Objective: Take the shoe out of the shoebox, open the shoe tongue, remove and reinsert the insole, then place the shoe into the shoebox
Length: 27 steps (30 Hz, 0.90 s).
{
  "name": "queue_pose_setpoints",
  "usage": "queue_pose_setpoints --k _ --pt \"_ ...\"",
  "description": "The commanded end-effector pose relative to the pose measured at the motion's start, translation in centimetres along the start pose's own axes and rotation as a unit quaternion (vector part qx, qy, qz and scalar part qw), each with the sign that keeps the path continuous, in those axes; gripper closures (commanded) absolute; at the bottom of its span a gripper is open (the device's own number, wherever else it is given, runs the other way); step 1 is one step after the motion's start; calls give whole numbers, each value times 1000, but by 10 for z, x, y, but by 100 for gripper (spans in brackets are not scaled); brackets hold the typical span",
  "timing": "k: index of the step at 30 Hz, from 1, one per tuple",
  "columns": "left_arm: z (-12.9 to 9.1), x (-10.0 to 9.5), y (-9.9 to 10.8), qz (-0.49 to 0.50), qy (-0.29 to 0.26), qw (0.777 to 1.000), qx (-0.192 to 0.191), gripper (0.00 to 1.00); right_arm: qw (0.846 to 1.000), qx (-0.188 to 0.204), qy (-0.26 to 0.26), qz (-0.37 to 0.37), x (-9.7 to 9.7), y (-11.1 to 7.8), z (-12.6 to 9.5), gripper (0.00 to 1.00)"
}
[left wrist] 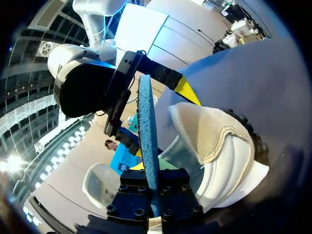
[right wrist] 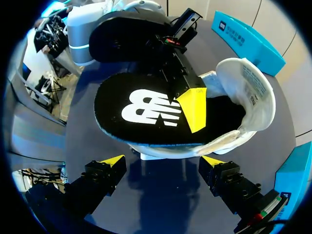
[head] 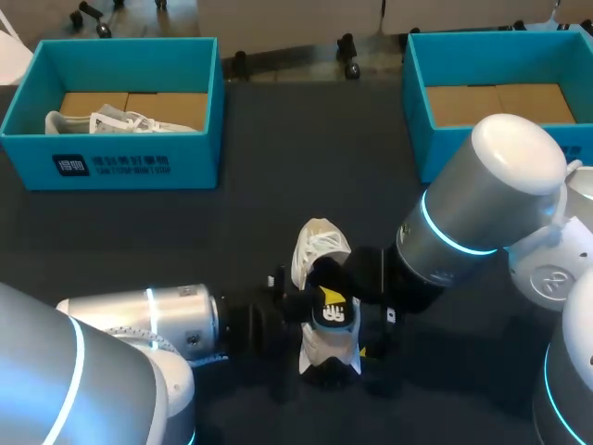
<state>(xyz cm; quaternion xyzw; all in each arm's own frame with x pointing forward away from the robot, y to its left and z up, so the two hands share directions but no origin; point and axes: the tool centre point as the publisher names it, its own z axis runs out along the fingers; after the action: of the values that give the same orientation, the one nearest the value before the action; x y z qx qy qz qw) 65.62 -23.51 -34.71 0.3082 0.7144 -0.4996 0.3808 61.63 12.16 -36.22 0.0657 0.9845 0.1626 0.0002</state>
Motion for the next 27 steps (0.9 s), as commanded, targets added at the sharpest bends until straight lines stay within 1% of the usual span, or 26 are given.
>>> queue_pose_setpoints --k 1,2,10,14,17,21,25,27 --pt "-8 -4 -6 -9 7 1000 3 85 1000 0 -1 0 1 0 2 0" --pt "-11 -4 -7 -11 7 1000 4 80 1000 0 -1 0 1 0 2 0" --pt "-26 -10 -21 -32 16 999 17 81 1000 0 -1 0 1 0 2 0" --pt "-30 -11 -28 -33 23 999 27 85 1000 0 -1 0 1 0 2 0" --pt "-30 -9 -32 -28 26 999 32 100 1000 0 -1 0 1 0 2 0" --pt "-26 -3 -33 -5 27 999 35 100 1000 0 -1 0 1 0 2 0" --pt "-20 -1 -30 17 21 999 39 100 1000 0 -1 0 1 0 2 0" --pt "-17 0 -28 26 18 999 35 100 1000 0 -1 0 1 0 2 0"
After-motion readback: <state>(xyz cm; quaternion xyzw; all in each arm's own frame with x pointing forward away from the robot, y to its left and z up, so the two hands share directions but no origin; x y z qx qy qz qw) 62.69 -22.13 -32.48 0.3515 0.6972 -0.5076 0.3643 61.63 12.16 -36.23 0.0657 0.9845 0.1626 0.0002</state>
